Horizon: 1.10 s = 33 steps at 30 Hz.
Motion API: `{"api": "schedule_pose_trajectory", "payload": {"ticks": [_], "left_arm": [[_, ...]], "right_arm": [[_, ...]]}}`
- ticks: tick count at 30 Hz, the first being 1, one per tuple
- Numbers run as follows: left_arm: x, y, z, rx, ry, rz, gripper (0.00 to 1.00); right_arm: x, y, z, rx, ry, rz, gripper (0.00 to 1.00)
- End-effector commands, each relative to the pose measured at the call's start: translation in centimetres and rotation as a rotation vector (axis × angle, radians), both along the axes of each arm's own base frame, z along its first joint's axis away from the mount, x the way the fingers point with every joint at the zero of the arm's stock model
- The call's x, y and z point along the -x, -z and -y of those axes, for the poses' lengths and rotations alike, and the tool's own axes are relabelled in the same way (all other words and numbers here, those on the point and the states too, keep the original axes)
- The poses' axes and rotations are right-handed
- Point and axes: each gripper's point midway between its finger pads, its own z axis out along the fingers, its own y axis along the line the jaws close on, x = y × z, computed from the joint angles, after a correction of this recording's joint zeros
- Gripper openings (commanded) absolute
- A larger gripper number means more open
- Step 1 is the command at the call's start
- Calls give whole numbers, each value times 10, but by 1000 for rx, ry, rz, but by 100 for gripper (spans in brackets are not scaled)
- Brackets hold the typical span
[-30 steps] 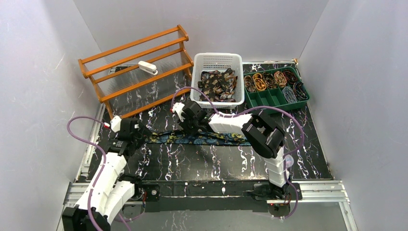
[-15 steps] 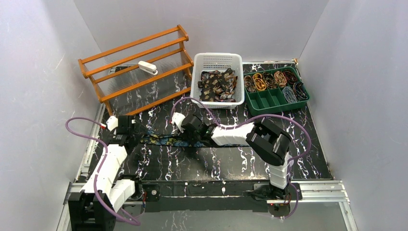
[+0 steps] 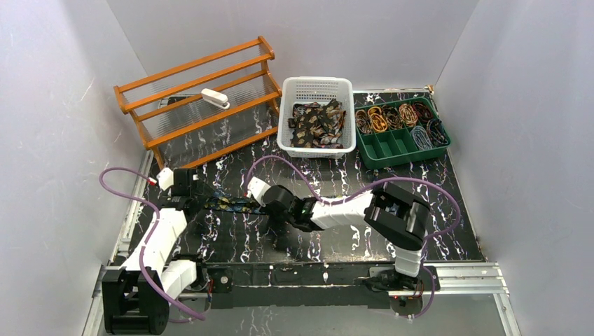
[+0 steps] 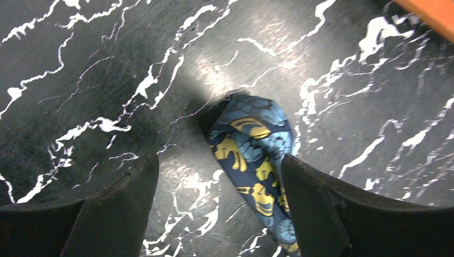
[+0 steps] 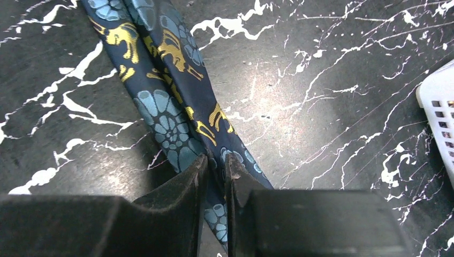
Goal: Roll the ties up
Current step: Flatten out the tie at the center of the board.
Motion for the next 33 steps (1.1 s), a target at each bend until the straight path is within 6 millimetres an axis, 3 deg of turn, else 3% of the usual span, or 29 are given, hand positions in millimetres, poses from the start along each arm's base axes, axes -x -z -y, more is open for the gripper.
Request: {"api": "schedule_pose_trajectory", "payload": {"ticks": [1,7,11,14,19,22,26,33], "left_arm": [[13,11,-14,-63,-29,-43,80],[4,3,-19,-96,-15,-19,78],[3,3,-19,-103,-6,-30,74],[-1,0,-17,-89,-15,5,84],[-2,-2,-12,-64,8,23,87],[-1,5,-11,-59,14,7,87],[2,16,-7,-46,28,-19,86],[5,19,-21,-45,-34,-38,75]], "right_arm": [[-5,-40,-16,-110,-10,80,26],[3,-15,-13,-55,-17,55,24],[13,-13,-10,-45,-31,49,24],[19,-9,-10,-49,-48,29,24],[23,-20,-12,-55,-48,68,22],[19,-8,-11,-18,-42,84,21],[23,7,-9,22,-55,51,22],[33,0,-14,-4,-91,2,26]]}}
